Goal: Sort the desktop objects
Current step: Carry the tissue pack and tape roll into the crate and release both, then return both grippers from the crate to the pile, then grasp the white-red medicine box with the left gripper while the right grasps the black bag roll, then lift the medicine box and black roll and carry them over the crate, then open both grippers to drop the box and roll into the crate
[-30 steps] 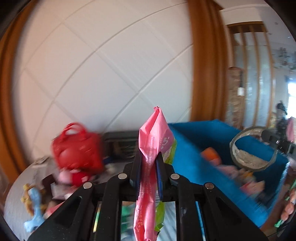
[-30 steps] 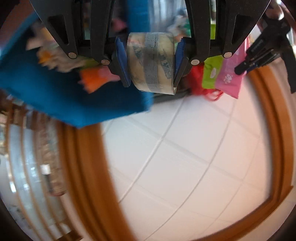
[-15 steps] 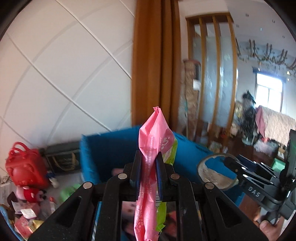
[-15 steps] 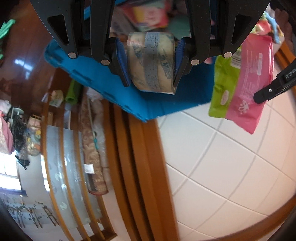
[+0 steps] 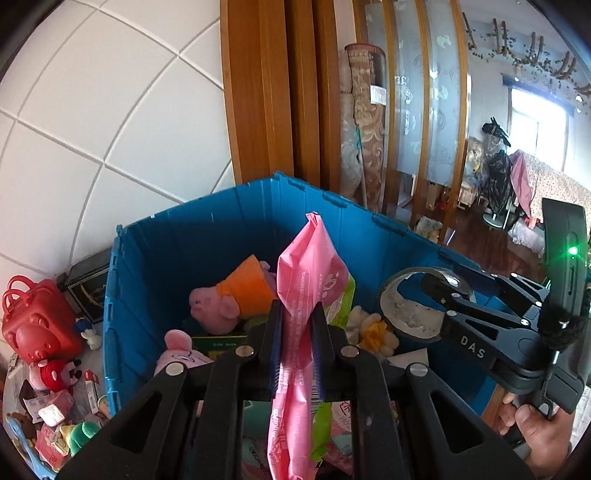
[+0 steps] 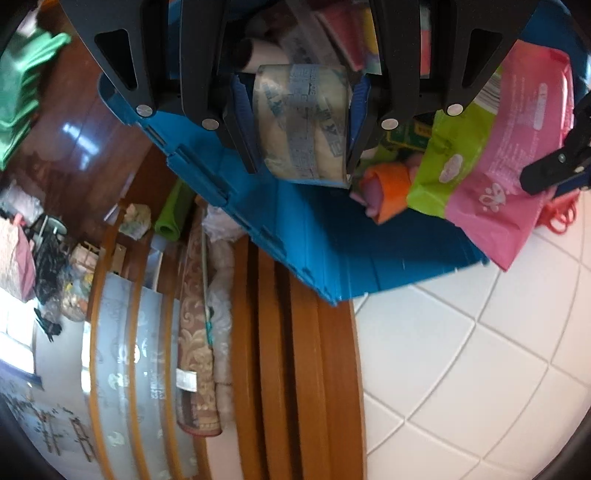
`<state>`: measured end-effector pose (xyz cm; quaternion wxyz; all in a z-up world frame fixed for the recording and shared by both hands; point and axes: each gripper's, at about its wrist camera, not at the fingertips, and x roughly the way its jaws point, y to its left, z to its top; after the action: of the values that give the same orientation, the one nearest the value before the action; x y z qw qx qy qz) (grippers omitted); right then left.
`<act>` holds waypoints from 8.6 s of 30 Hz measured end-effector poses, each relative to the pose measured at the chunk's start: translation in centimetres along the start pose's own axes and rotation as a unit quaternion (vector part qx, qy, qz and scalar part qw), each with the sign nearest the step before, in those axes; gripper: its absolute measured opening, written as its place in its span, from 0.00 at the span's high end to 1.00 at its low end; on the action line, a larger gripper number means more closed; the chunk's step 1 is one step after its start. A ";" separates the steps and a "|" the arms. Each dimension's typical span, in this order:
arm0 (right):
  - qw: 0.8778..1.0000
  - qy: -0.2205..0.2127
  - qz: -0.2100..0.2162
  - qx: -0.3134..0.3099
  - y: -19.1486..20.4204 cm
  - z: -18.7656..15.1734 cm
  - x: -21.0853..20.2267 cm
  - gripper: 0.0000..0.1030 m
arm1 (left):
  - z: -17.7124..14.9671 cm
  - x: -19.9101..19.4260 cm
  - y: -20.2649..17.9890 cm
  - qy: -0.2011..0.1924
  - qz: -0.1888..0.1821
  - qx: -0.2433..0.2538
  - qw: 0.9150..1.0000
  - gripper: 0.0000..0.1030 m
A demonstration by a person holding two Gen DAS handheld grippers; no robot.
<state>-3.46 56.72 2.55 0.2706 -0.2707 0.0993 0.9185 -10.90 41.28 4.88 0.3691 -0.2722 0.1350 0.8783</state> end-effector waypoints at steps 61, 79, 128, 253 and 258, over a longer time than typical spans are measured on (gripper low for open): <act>0.993 -0.055 0.086 -0.062 11.1 -0.5 -8.2 0.00 | -7.9 -11.0 11.4 -0.075 0.120 -0.114 0.983 0.23; 0.953 -0.029 0.277 -0.117 31.4 -5.4 -10.6 0.00 | -21.7 -14.6 28.9 0.053 0.248 -0.243 0.936 0.23; 0.869 0.292 0.272 -0.293 59.3 -29.8 6.8 0.51 | -47.3 -7.6 47.3 0.243 0.295 -0.430 0.818 0.66; 0.997 0.050 -0.038 -0.048 0.7 -1.6 2.7 0.64 | -1.6 2.8 -1.5 0.072 0.014 -0.010 0.997 0.42; 0.997 0.046 -0.042 -0.050 0.9 -1.6 2.5 0.52 | -1.6 2.6 -1.4 0.068 0.014 -0.012 0.998 0.41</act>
<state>-5.01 56.58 -0.18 0.2902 -0.3296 0.0542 0.8968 -10.76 43.07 1.97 0.3431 -0.3336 0.1532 0.8646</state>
